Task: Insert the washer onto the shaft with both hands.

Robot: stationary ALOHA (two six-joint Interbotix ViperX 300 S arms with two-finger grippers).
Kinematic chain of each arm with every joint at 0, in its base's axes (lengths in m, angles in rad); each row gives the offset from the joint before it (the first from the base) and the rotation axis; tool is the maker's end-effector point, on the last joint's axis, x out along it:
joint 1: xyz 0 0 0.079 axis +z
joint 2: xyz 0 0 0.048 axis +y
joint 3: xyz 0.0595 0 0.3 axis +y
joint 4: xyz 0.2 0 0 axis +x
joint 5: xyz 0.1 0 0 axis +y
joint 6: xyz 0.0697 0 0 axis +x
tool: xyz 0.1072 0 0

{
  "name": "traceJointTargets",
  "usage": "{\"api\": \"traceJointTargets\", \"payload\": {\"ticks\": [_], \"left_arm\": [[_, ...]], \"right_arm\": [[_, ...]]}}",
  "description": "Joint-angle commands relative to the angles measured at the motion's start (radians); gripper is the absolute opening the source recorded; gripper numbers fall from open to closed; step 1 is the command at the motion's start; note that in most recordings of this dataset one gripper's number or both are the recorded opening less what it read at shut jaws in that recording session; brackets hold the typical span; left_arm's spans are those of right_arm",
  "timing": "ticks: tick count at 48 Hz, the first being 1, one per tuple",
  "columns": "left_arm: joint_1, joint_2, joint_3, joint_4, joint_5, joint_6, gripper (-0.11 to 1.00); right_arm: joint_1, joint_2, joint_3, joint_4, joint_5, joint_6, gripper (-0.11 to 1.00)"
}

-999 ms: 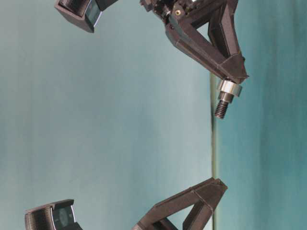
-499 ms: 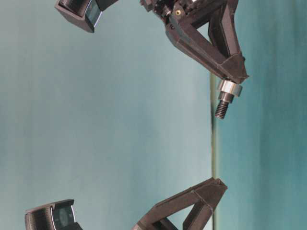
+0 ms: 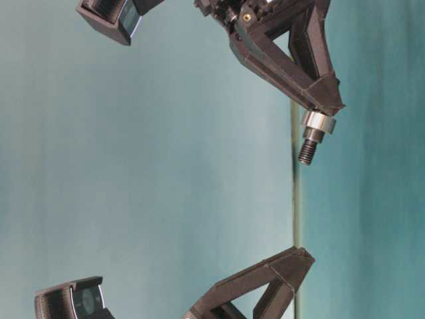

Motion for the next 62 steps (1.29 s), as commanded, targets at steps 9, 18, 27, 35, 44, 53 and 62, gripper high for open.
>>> {"api": "traceJointTargets", "payload": {"ticks": [9, 18, 27, 35, 44, 53, 62], "left_arm": [[-0.011, -0.006, -0.014, 0.000, -0.005, -0.005, 0.84], [-0.014, -0.006, -0.014, 0.000, -0.005, -0.005, 0.84], [-0.017, -0.005, -0.014, 0.002, -0.005, -0.005, 0.84], [-0.028, -0.006, -0.012, 0.002, -0.005, 0.003, 0.84], [-0.035, -0.012, -0.009, 0.002, -0.005, 0.006, 0.84], [-0.041, -0.012, -0.009, 0.002, -0.005, 0.008, 0.84], [-0.041, -0.012, -0.009, 0.002, -0.005, 0.008, 0.84]], "right_arm": [[-0.002, -0.006, -0.017, -0.002, -0.008, -0.003, 0.01], [-0.002, -0.006, -0.017, -0.002, -0.006, -0.003, 0.01], [-0.002, -0.006, -0.017, -0.002, -0.006, -0.003, 0.01], [-0.002, -0.006, -0.017, -0.002, -0.006, -0.003, 0.01], [-0.002, -0.006, -0.018, -0.002, -0.006, -0.003, 0.01], [0.000, -0.006, -0.017, -0.002, -0.006, -0.003, 0.01], [0.000, -0.006, -0.017, -0.002, -0.006, -0.003, 0.01]]}}
